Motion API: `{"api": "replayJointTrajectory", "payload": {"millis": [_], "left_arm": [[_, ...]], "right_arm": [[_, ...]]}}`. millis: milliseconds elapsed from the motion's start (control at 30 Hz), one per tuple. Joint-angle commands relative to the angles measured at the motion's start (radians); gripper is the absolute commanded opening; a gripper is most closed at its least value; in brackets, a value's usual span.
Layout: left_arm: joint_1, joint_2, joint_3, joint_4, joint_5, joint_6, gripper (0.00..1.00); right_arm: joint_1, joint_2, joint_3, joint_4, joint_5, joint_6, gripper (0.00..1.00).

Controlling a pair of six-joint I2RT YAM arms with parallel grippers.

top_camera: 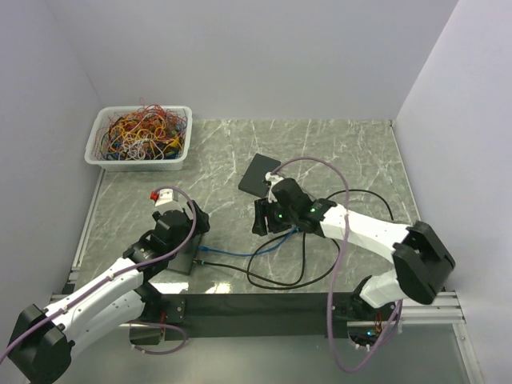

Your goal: Insert the plug into the switch port

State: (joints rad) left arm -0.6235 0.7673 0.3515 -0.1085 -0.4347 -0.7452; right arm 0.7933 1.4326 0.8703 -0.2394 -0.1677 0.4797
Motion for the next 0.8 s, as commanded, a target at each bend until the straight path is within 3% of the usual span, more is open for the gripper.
{"api": "replayJointTrajectory", "payload": {"millis": [0, 167, 400, 767], "left_arm": [[-0.004, -0.016, -0.002, 0.041, -0.013, 0.009, 0.88], [-0.005, -0.014, -0.003, 0.039, -0.015, 0.007, 0.88], [-0.007, -0.036, -0.013, 0.041, -0.019, 0.006, 0.88], [-0.007, -0.04, -0.008, 0.021, -0.045, -0.014, 0.91]], "right_arm": [[0.033, -0.116, -0.01, 0.083, 0.068, -0.029, 0.66], [0.05, -0.191, -0.042, 0.1, 0.118, -0.036, 0.66], [0.057, -0.454, -0.168, 0.216, 0.203, -0.052, 0.69], [0.057, -0.543, -0.221, 0.213, 0.221, -0.062, 0.71]]}}
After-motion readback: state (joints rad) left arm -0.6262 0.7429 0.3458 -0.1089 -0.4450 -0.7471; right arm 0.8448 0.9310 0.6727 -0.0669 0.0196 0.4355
